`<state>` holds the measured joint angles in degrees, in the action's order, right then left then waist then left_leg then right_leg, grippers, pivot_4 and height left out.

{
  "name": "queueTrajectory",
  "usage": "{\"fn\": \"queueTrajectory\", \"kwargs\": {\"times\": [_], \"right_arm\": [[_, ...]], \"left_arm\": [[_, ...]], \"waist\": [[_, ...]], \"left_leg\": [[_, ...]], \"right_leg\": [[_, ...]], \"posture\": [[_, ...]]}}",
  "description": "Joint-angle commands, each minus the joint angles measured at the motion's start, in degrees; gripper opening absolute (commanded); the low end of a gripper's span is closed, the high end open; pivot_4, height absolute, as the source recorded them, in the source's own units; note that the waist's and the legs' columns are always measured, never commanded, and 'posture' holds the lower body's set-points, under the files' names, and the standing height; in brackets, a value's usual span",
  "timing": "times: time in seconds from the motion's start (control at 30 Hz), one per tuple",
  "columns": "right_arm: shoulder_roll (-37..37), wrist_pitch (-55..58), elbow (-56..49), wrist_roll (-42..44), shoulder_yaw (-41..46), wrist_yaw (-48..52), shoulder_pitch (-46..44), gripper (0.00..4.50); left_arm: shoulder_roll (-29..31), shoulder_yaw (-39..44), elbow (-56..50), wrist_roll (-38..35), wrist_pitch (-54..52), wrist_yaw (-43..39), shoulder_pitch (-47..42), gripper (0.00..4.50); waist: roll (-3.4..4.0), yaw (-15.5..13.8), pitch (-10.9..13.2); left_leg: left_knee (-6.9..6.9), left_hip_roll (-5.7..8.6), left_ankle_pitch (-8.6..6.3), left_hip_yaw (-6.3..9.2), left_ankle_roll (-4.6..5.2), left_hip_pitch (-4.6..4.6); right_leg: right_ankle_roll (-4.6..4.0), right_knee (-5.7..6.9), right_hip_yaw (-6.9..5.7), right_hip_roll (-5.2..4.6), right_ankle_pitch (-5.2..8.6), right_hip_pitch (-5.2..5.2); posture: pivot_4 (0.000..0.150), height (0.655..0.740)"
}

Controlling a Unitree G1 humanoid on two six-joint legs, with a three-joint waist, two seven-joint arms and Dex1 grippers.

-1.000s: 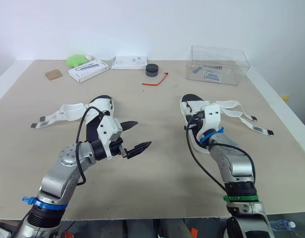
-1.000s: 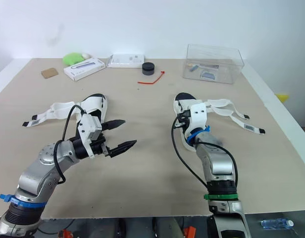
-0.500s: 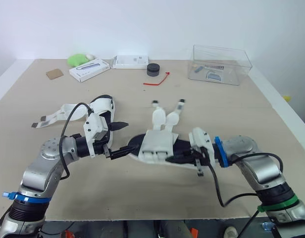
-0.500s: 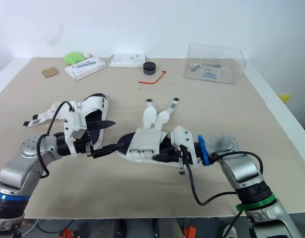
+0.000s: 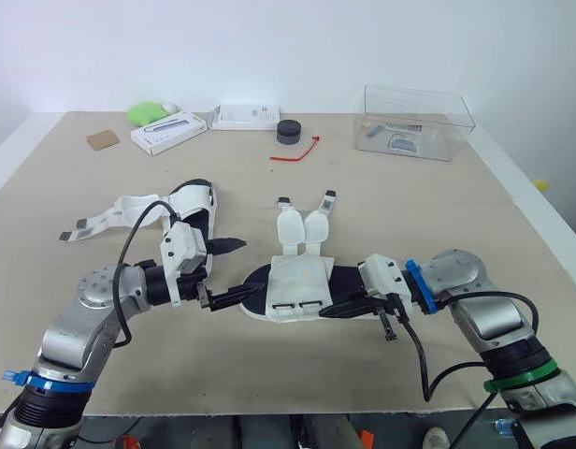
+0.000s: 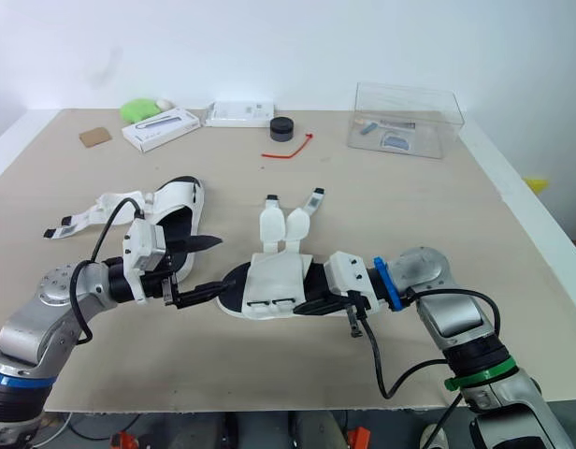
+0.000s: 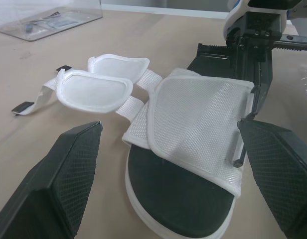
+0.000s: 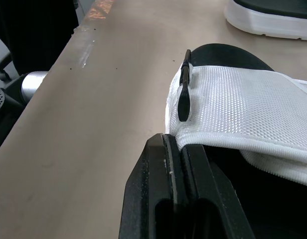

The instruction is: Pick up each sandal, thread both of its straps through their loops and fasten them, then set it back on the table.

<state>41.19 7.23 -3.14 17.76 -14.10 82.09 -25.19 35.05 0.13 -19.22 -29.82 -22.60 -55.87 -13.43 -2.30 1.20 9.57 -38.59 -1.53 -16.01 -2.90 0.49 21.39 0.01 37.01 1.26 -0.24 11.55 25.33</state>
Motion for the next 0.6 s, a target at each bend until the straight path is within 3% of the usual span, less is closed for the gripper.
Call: {"fn": "queueTrajectory", "kwargs": {"times": [0.03, 0.2, 0.37, 0.5, 0.6], "right_arm": [[-0.38, -1.60, -0.58, 1.09, 0.56, 1.36, -0.21, 0.06], [-0.62, -2.12, 1.09, 0.98, 0.71, 2.10, -1.22, 0.06], [-0.44, -4.63, 3.44, -0.07, 0.92, 3.10, -2.21, 1.82], [-0.22, -4.07, 3.24, 1.19, 2.86, 1.62, -1.99, 3.64], [1.97, -1.41, 1.62, 2.68, 4.34, 2.06, -0.80, 3.64]], "left_arm": [[1.10, 0.60, -1.65, -0.92, 0.02, -1.03, -0.32, 4.50], [1.29, 0.36, -1.34, -0.73, -0.10, -1.48, -0.81, 4.50], [1.19, -0.30, -1.28, -0.63, -0.18, -1.72, -1.13, 4.50], [1.33, -0.82, -0.99, -0.34, -0.45, -1.97, -1.30, 4.50], [1.74, -1.43, -0.94, 0.75, -0.87, -1.51, -1.37, 4.50]], "waist": [[0.00, 0.01, 0.00], [0.00, 0.00, 0.00], [0.00, 0.00, 0.00], [0.00, 0.00, 0.00], [0.00, -0.03, 0.00]], "left_leg": [[0.00, 0.00, 0.00, 0.00, 0.00, 0.00], [0.00, 0.00, 0.00, -0.01, 0.00, -0.01], [-0.01, 0.00, 0.00, -0.01, 0.00, -0.01], [-0.01, 0.00, 0.00, 0.00, -0.01, -0.01], [-0.01, 0.00, 0.01, -0.01, -0.01, -0.02]], "right_leg": [[0.00, 0.00, -0.01, 0.01, 0.00, 0.00], [0.00, 0.00, -0.02, 0.01, 0.00, 0.00], [-0.02, 0.01, -0.02, 0.01, -0.02, 0.00], [-0.03, 0.01, -0.02, 0.02, -0.02, 0.00], [-0.03, 0.02, -0.01, 0.01, -0.02, -0.01]], "posture": [[0.150, 0.7400], [0.150, 0.7400], [0.150, 0.7400], [0.150, 0.7400], [0.150, 0.7400]]}}
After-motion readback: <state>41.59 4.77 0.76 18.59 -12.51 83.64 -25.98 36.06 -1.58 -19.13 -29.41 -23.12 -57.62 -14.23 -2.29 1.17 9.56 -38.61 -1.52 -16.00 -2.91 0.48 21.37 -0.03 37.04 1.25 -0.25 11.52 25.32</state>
